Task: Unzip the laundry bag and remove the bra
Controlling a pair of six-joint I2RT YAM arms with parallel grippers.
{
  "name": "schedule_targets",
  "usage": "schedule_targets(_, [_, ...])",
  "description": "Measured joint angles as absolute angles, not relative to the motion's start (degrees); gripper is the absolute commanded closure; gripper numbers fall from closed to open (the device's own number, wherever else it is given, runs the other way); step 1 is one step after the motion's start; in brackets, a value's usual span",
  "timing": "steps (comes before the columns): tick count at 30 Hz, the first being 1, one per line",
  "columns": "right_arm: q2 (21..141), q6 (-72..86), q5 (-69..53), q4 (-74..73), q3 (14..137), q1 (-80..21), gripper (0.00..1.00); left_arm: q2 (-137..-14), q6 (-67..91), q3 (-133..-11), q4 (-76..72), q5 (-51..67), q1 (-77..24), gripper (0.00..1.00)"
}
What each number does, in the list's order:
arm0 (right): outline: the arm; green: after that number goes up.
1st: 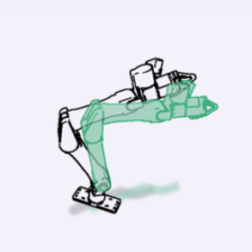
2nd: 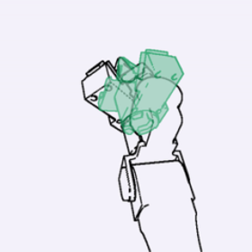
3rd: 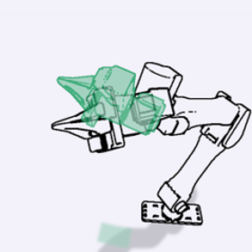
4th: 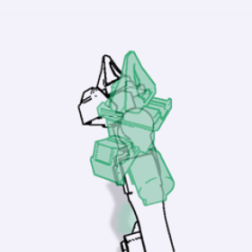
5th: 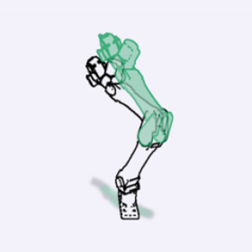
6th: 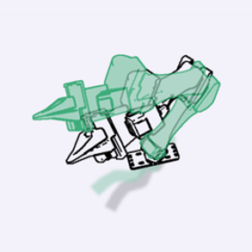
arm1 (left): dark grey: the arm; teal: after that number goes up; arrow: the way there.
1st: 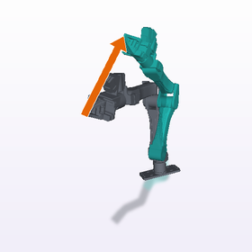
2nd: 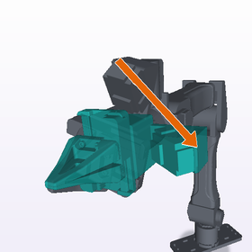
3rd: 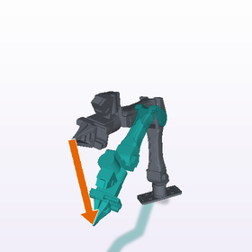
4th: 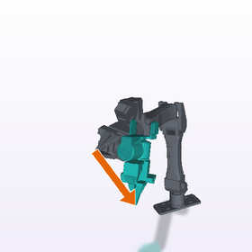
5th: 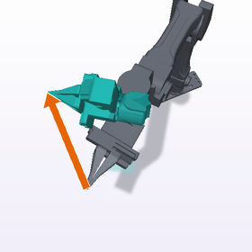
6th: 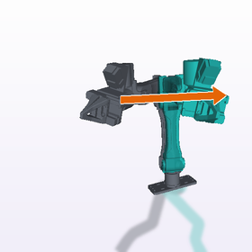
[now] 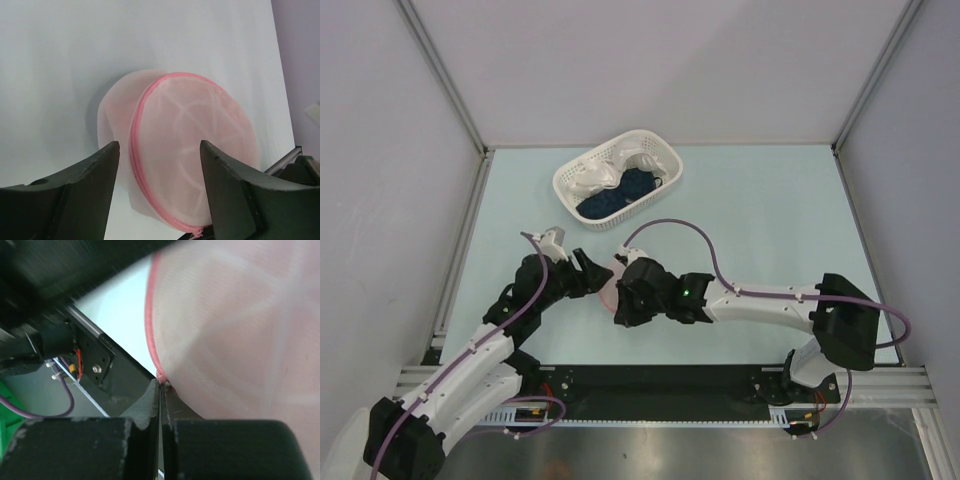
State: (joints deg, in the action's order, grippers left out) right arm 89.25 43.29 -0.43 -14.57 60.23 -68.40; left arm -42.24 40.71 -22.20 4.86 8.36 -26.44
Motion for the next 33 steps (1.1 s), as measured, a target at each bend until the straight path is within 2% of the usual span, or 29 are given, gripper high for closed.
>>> schedule_targets(4, [92.2,42.0,-1.5,-13.4,63.8,-68.4,1.00,-39.9,41.7,-19.8,5.5,8.8,-26.4,0.33])
schedule_targets(7, [94.1,41.2,-2.3,-12.6,65.9,-68.3,1.00,-38.8,42.3,-18.5,5.9,9.2,-26.4,0.39])
schedule_targets(10, [95.5,40.5,-3.0,-11.9,67.2,-68.1,1.00,-38.5,42.9,-18.0,6.4,9.3,-26.4,0.50])
schedule_targets(11, [95.9,40.3,-3.2,-11.7,67.4,-68.0,1.00,-38.5,43.0,-18.0,6.6,9.4,-26.4,0.58])
schedule_targets(19, [96.4,40.0,-4.0,-11.7,67.7,-67.9,1.00,-38.7,43.8,-17.9,6.5,9.3,-26.4,0.99])
schedule_targets(33, [94.8,40.5,-3.8,-11.5,65.1,-67.7,1.00,-40.1,43.9,-18.0,5.3,9.3,-26.4,1.00])
